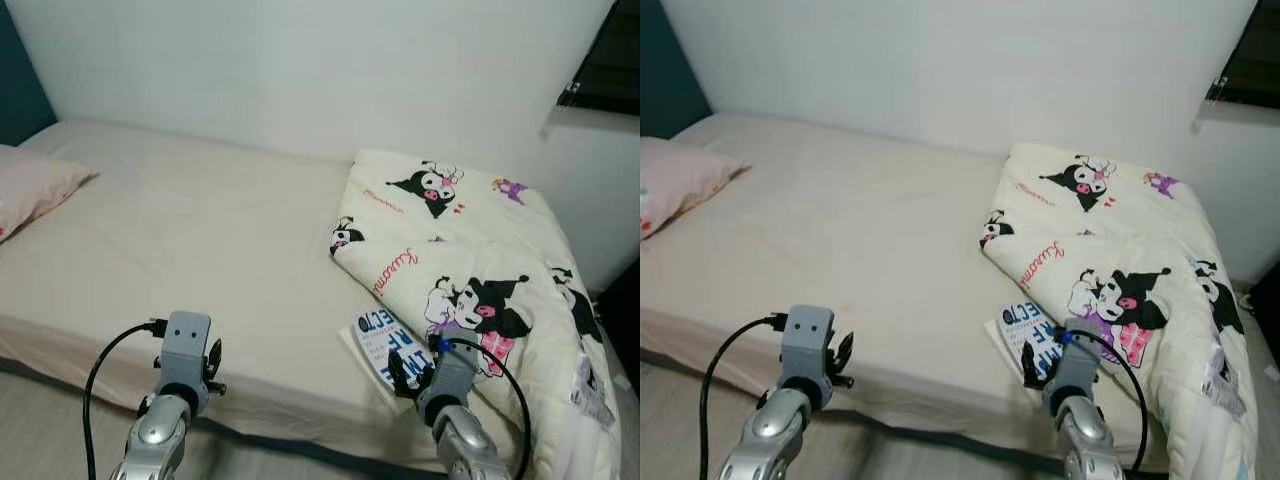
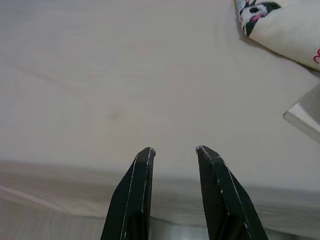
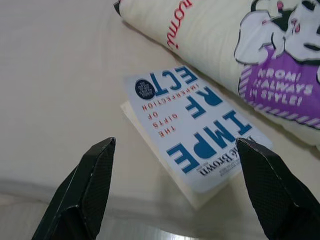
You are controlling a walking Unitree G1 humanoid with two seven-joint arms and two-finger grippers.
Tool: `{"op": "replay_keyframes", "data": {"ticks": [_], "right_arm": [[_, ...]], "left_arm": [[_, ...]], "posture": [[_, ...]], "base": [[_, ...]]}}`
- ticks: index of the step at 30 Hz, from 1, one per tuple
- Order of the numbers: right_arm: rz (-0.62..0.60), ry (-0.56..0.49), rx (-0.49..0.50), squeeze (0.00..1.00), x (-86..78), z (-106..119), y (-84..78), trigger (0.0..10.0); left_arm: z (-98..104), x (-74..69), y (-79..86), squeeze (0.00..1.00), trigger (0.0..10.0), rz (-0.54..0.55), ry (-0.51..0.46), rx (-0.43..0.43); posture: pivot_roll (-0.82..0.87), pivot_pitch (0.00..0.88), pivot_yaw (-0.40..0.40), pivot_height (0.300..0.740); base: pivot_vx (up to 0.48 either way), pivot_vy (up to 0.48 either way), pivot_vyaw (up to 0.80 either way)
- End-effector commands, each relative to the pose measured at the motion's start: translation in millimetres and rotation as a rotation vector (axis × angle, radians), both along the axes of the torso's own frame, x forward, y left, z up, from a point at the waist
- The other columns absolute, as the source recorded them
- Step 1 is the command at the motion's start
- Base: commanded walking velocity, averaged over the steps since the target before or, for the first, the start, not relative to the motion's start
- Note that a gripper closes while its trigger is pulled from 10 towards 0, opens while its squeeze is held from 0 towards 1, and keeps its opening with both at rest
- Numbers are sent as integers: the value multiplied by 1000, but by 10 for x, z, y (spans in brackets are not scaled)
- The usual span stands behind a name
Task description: Clean up the room
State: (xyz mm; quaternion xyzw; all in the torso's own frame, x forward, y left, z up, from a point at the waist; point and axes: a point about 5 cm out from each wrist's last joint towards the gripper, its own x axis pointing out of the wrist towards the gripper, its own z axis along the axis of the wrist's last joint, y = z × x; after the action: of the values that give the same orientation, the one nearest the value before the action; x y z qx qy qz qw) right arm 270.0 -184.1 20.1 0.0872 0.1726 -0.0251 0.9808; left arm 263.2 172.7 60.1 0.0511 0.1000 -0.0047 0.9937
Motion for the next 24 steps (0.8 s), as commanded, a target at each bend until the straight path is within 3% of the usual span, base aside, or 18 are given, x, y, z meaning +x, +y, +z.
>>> {"op": "replay_keyframes", "data": {"ticks": [1, 15, 24], "right_arm": [[-9, 28, 2, 0, -46, -45, -32, 10000], [-35, 30, 7, 0, -78, -58, -65, 10000], [-76, -59, 40, 0, -53, 52, -117, 10000]], "left_arm": [[-66, -42, -35, 0, 10000, 2, 20, -5], [-62, -76, -75, 0, 10000, -23, 12, -2], [-25, -68, -102, 0, 10000, -47, -6, 5]], "posture": [[6, 107, -57, 635], [10, 115, -45, 585], [9, 125, -41, 580]], "base": [[0, 0, 0], [0, 0, 0], [0, 0, 0]]}}
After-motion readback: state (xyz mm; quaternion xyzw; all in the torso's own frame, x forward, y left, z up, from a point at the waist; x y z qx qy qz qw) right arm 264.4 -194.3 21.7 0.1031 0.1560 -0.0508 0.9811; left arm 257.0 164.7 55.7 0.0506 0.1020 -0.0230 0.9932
